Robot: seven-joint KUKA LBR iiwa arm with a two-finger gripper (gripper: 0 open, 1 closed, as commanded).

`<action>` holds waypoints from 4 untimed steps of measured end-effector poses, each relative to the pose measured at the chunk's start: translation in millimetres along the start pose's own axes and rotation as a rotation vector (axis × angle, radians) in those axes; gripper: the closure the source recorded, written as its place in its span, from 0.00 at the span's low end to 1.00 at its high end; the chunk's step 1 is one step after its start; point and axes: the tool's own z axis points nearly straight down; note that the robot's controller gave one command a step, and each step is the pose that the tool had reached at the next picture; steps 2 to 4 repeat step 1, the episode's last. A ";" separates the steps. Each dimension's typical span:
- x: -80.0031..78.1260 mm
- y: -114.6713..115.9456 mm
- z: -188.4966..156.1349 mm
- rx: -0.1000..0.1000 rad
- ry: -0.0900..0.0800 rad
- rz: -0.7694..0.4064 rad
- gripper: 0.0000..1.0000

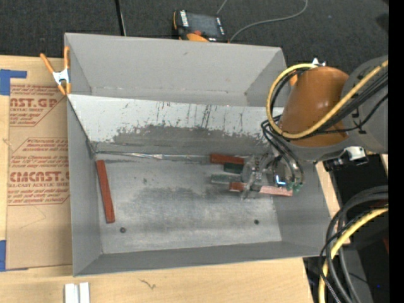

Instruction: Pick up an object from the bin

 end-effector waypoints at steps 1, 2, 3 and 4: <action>-0.6 1.0 -23.7 -0.001 -0.002 0.000 1.00; -0.6 1.0 -23.7 -0.001 -0.002 0.000 1.00; -0.6 1.0 -23.7 -0.001 -0.002 0.000 1.00; -0.6 1.0 -23.7 -0.001 -0.002 0.000 1.00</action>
Offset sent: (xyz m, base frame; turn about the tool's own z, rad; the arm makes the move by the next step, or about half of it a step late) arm -0.0001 0.0002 0.0228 0.0000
